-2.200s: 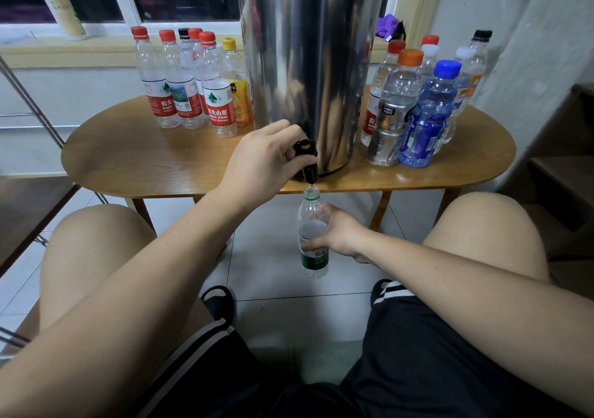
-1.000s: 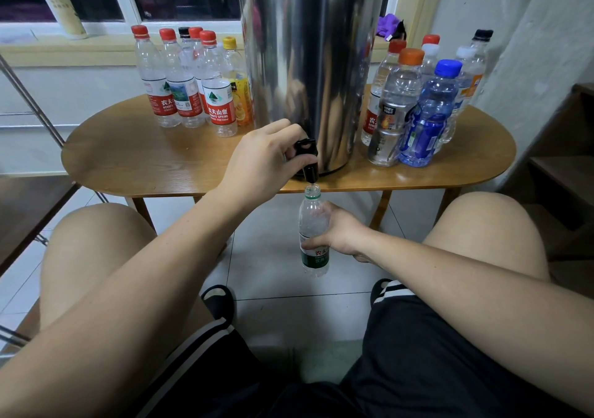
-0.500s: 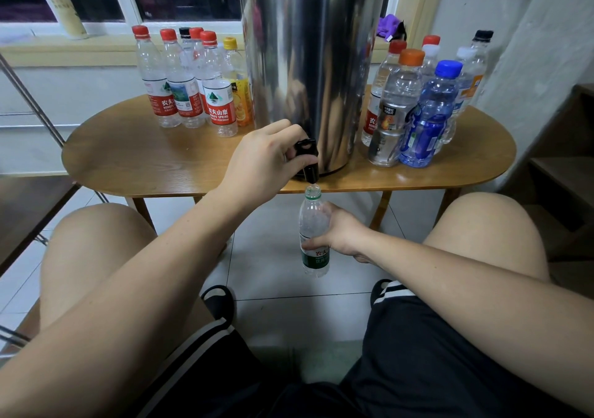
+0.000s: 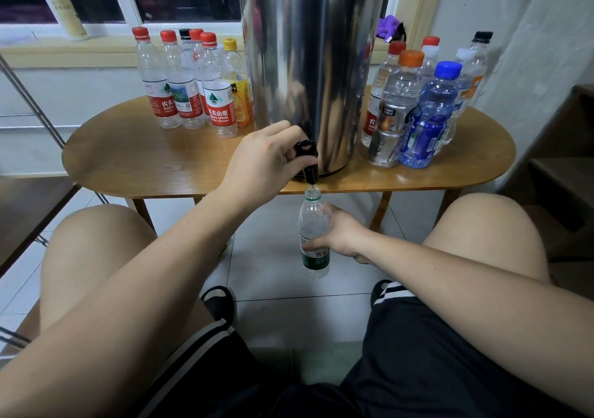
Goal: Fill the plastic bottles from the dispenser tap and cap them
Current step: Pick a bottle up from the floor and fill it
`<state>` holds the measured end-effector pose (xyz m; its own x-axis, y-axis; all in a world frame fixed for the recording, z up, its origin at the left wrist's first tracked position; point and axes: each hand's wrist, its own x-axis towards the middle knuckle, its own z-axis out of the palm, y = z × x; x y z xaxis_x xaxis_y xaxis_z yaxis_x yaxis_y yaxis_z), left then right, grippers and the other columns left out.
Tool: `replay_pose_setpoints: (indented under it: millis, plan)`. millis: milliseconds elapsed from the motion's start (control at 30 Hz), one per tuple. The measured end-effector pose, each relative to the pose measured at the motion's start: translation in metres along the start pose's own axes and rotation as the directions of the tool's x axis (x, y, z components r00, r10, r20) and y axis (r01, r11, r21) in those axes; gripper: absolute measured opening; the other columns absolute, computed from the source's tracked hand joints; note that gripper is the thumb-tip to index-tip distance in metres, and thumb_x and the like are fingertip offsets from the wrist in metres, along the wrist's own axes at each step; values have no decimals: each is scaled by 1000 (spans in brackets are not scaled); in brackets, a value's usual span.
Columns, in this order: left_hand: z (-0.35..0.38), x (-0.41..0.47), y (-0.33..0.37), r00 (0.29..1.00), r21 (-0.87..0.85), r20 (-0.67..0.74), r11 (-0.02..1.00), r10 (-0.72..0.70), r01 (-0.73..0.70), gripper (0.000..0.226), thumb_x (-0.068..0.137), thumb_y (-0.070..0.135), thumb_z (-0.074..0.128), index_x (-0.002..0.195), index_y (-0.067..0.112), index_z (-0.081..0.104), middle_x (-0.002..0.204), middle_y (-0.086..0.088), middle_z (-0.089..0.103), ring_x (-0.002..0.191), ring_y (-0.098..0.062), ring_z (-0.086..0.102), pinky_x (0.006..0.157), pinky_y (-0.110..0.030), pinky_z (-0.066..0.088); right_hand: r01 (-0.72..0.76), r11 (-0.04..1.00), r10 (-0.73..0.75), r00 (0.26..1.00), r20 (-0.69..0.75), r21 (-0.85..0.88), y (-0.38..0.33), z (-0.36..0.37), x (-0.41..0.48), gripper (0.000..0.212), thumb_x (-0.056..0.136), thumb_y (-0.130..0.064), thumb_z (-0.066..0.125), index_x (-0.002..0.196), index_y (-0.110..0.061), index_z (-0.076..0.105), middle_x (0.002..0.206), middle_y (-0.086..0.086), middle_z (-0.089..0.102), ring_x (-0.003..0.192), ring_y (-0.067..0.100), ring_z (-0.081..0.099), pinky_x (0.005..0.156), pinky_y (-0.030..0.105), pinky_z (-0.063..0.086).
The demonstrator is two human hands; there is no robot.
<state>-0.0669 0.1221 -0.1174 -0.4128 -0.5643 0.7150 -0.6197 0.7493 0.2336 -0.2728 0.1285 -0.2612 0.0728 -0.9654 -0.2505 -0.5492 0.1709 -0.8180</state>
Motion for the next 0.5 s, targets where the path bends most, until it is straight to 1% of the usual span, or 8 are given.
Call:
replay_pose_setpoints:
  millis: [100,233,367,500]
  plan:
    - [0,0,1,1000,-4,1,1000,-1,1,25,94,33,85,99,13,72,86,2,60,73,-17,57,61,-37,50,-3,1000,3,1000,-1,9,1,0,1,90,64,-23,105,139,-29,56,129,-4,68,123,23,64,107,43,56]
    - [0,0,0,1000,-5,0,1000,-4,4,25,94,33,85,99,12,72,85,3,59,73,-17,56,61,-40,50,-1,1000,1,1000,-9,2,2,1,3,90,59,-27,106,135,-32,58,126,-5,69,121,23,66,107,46,57]
    - [-1,0,1,1000,-6,4,1000,0,0,25,94,33,85,99,13,71,86,3,59,73,-18,57,61,-39,50,-6,1000,6,1000,-6,5,3,1,4,88,61,-26,106,135,-32,58,126,-5,69,121,22,65,107,45,57]
    - [-1,0,2,1000,-5,-2,1000,2,-2,25,94,32,85,98,12,71,85,3,59,73,-19,57,61,-40,51,-2,1000,2,1000,-18,1,4,2,6,88,57,-29,106,130,-34,58,124,-5,71,119,23,67,106,47,58]
